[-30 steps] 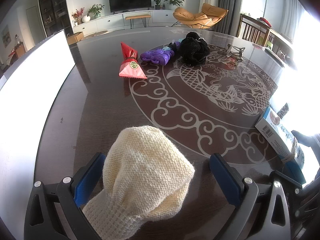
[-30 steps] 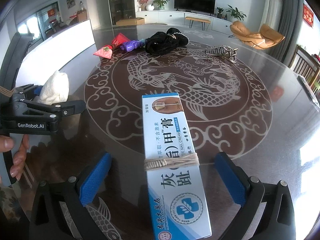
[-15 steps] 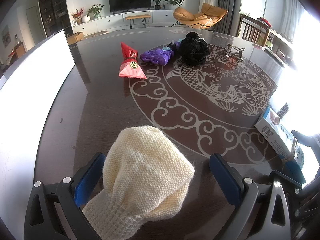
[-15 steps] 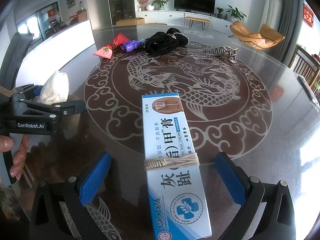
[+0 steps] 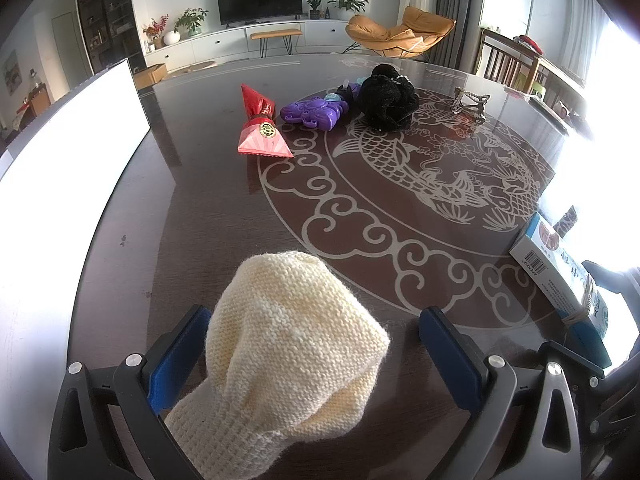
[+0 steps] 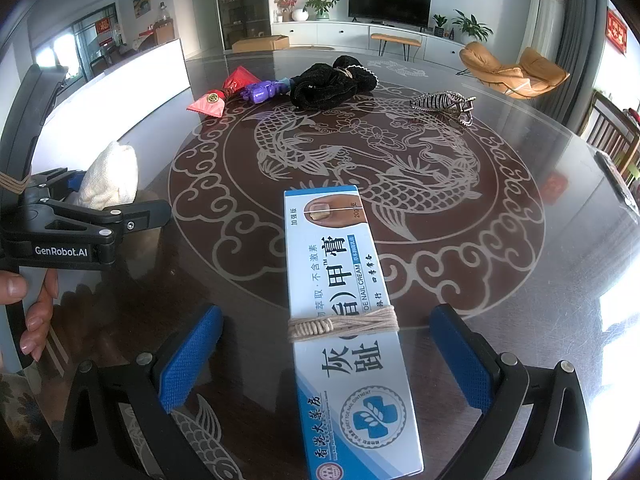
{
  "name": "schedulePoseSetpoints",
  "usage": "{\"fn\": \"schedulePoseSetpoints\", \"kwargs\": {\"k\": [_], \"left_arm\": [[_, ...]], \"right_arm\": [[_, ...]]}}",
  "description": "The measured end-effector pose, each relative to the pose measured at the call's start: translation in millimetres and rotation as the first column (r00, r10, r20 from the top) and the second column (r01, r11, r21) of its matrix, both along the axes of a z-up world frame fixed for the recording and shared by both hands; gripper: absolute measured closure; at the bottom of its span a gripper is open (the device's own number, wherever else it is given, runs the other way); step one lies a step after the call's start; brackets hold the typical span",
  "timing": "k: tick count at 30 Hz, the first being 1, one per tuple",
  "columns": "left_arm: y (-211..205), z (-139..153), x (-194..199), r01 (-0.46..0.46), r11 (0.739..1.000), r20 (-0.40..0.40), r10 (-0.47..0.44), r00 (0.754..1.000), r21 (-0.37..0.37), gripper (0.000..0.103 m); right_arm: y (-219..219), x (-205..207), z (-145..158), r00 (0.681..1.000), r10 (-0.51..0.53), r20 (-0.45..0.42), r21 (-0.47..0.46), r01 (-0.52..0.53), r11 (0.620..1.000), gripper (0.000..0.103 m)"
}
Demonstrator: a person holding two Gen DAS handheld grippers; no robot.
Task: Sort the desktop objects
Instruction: 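Lift the ointment box with the right gripper while the left holds the hat, then carry hat and ointment box to the cork bin and open both grippers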
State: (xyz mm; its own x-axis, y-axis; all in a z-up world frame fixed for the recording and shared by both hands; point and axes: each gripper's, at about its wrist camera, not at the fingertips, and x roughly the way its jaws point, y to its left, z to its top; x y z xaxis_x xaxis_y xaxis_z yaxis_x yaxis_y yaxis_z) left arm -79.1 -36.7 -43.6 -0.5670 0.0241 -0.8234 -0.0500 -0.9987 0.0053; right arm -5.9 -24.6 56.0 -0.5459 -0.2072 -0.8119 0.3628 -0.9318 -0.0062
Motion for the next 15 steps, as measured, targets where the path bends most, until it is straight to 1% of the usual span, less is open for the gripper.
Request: {"fn": "schedulePoseSetpoints", "kwargs": {"k": [3,6,7,8,9,11,12,13,14,15], "left_arm": [[0.7,0.0,-0.3,0.014,1.000,0.004,-0.014,1.000,-0.001,0.000],[0.6,1.0,-3.4,0.072,0.997,0.042,-0.072,0.997,-0.005,0.000],[-0.5,1.9,-3.3,0.073,0.997,0.051,-0.073,0.996,-0.010,0.003],[-2.6,5.5,-0.7,0.067,0.998,0.033,-0.067,0.997,-0.009,0.026],[-5.0,10.2,2.6,0.060,0.998,0.010,-0.060,0.998,-0.008,0.053],[-10.6,14.2,8.3,0.053,0.999,0.012,-0.053,0.999,0.008,0.056],[-13.4,15.0,12.3,0.047,0.998,0.007,-0.048,0.999,0.034,0.058],[-14.7,15.4,15.1,0.045,0.998,0.005,-0.046,0.999,0.044,0.058],[-15.6,16.2,20.8,0.043,0.998,0.002,-0.044,0.999,0.050,0.058],[-16.4,18.1,27.5,0.043,0.997,-0.006,-0.042,0.999,0.057,0.058]], "right_arm": [[0.0,0.1,0.0,1.000,0.000,0.000,0.000,0.000,1.000,0.000],[0.0,0.0,0.0,1.000,0.000,0.000,0.000,0.000,1.000,0.000],[0.1,-0.1,0.2,1.000,0.005,0.004,0.000,-0.005,1.000,0.000],[0.4,-1.1,-0.2,1.000,0.016,0.019,0.001,-0.016,1.000,0.000],[3.3,-3.2,1.1,0.999,0.023,0.044,-0.016,-0.023,1.000,0.000],[15.4,-11.5,5.3,0.995,0.011,0.098,-0.109,0.000,0.994,0.001],[19.6,-15.2,7.5,0.993,0.000,0.115,-0.129,0.015,0.991,0.014],[19.9,-17.5,9.6,0.993,-0.001,0.120,-0.110,0.014,0.994,0.029],[17.4,-19.7,12.0,0.992,0.013,0.124,-0.069,-0.005,0.998,0.059],[16.8,-20.1,12.5,0.990,0.023,0.142,-0.063,-0.015,0.998,0.060]]}}
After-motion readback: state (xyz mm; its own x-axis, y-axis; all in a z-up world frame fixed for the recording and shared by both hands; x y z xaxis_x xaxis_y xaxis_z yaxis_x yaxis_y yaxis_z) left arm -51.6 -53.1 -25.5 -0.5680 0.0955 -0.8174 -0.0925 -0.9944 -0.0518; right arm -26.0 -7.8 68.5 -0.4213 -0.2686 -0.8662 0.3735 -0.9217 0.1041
